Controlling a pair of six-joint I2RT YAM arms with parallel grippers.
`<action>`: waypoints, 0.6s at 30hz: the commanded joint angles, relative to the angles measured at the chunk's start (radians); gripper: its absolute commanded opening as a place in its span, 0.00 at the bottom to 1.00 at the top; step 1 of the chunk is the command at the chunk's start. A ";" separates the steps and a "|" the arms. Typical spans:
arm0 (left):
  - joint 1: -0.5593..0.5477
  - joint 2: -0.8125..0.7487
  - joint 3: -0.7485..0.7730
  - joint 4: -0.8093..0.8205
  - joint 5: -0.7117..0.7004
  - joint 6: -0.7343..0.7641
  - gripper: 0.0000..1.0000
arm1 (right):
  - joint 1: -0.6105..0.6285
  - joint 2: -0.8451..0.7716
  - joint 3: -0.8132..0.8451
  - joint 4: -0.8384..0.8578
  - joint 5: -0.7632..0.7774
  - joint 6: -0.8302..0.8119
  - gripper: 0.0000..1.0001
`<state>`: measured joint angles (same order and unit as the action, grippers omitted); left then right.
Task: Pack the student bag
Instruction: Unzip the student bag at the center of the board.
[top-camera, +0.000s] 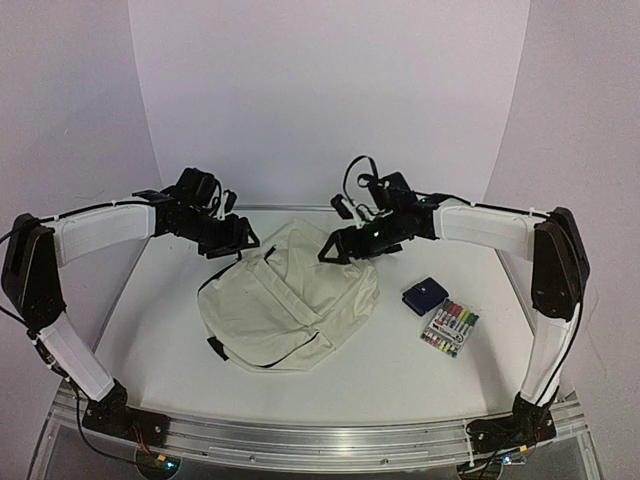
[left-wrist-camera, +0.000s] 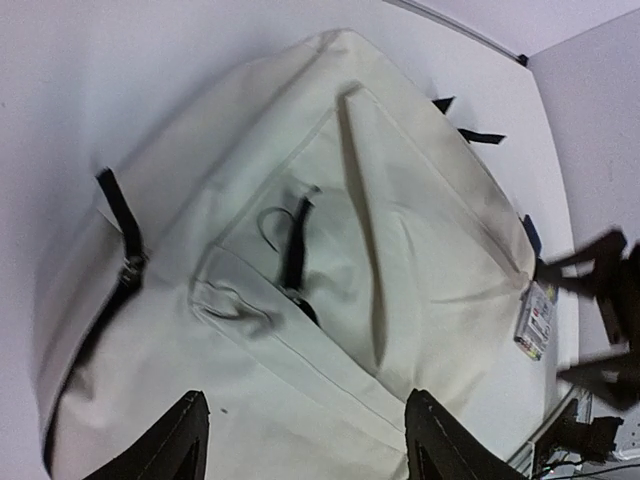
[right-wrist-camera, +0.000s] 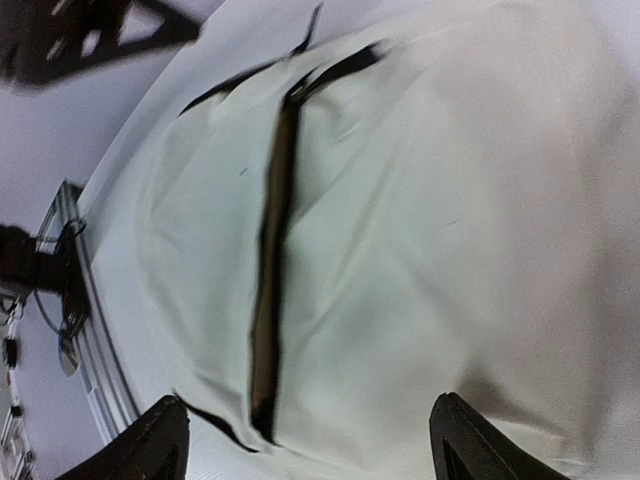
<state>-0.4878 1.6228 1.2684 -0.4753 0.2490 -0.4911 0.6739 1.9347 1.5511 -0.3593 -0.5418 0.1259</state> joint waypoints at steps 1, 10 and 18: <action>-0.099 -0.040 -0.102 0.048 -0.024 -0.076 0.68 | -0.037 0.030 0.101 -0.035 0.195 -0.062 0.85; -0.146 -0.025 -0.214 0.119 -0.038 -0.134 0.65 | -0.041 0.157 0.094 -0.071 0.183 -0.055 0.68; -0.148 0.027 -0.162 0.062 -0.100 -0.094 0.58 | -0.040 0.058 -0.132 -0.070 0.079 0.013 0.40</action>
<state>-0.6357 1.6275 1.0513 -0.4113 0.1903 -0.6028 0.6242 2.0496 1.5331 -0.3257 -0.3988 0.1014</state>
